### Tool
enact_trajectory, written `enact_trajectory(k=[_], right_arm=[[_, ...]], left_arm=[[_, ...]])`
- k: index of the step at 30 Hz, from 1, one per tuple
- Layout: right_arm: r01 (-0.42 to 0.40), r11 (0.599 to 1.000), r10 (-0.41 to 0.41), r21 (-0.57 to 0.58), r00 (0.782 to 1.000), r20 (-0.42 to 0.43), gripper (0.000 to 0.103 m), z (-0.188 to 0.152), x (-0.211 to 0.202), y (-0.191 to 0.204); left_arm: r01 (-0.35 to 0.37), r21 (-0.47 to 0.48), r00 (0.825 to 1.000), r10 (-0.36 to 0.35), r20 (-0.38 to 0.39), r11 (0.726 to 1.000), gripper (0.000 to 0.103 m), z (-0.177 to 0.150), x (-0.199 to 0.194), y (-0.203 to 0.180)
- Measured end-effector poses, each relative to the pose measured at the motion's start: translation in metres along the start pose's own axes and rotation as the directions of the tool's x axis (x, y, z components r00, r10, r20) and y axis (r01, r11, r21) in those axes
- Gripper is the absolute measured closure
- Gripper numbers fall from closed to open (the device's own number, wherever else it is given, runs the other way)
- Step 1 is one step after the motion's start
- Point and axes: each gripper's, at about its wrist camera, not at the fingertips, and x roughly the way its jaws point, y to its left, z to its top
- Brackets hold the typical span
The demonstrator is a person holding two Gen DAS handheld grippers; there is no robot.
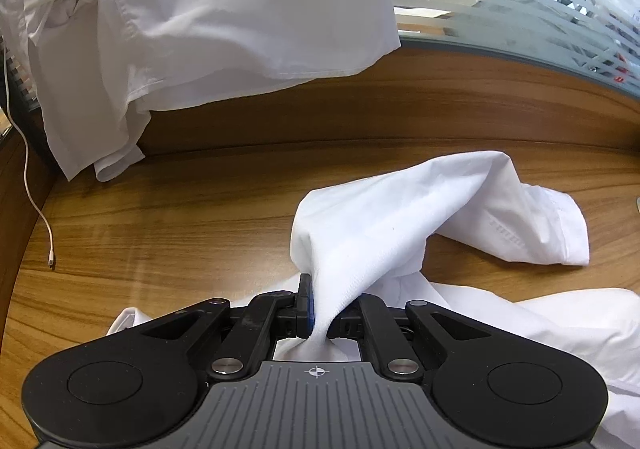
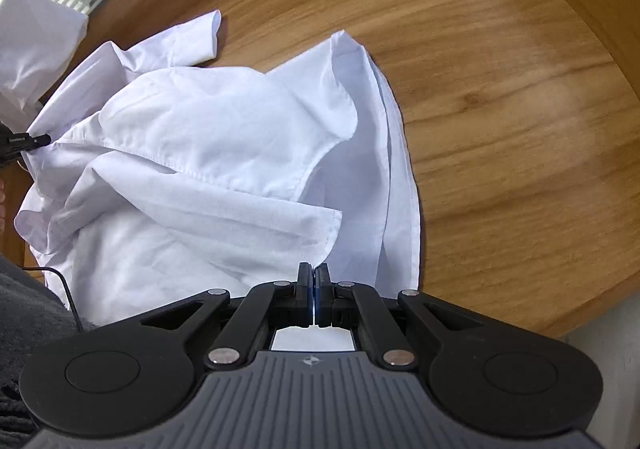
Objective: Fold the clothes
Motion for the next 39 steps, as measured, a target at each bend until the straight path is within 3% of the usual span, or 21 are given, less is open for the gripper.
enact_trajectory(k=[4,9,14,20,25,31,33,37,38,39], right_arm=[[0.01,1.0,-0.009,-0.021,0.998,0.056,0.094,0.017,-0.015,-0.004],[-0.013,1.0,0.014,-0.006,0.989,0.147,0.067,0.04,-0.035,-0.008],[-0.029,0.997,0.019,0.078,0.991,0.129,0.063,0.05,-0.011,-0.016],[-0.057,0.987,0.052,0.15,0.998,0.035,0.061,0.035,0.035,-0.02],[-0.092,0.989,0.096,0.114,0.995,-0.035,0.06,0.015,0.041,-0.011],[-0.073,0.994,0.072,0.082,0.997,0.023,0.055,0.013,0.037,-0.006],[-0.06,0.998,0.058,0.034,0.997,0.047,0.05,0.018,0.039,0.0],[-0.036,0.996,0.042,-0.084,0.996,0.074,0.051,0.027,0.044,0.014],[-0.034,0.994,0.042,-0.106,0.997,0.072,0.06,0.029,0.046,0.016],[-0.031,0.992,0.04,-0.125,0.997,0.072,0.076,0.031,0.046,0.018]], left_arm=[[0.001,-0.001,1.0,-0.001,0.002,1.0,0.097,0.0,0.0,0.001],[-0.003,0.002,1.0,0.003,0.003,1.0,0.097,0.001,0.0,-0.001],[-0.006,0.014,1.0,0.006,0.006,1.0,0.097,0.0,-0.001,-0.002],[-0.013,0.028,1.0,0.013,0.007,1.0,0.097,0.001,-0.001,-0.005],[-0.013,0.029,1.0,0.013,0.005,1.0,0.097,0.001,0.0,-0.005],[-0.012,0.031,1.0,0.012,0.003,0.999,0.097,0.001,0.0,-0.005],[-0.013,0.033,1.0,0.013,0.003,0.999,0.097,0.001,0.0,-0.005],[-0.019,0.042,1.0,0.018,0.005,0.999,0.096,0.001,0.001,-0.006],[-0.021,0.044,1.0,0.021,0.007,0.999,0.097,0.001,0.001,-0.006],[-0.025,0.047,1.0,0.024,0.01,0.999,0.097,0.001,0.002,-0.006]])
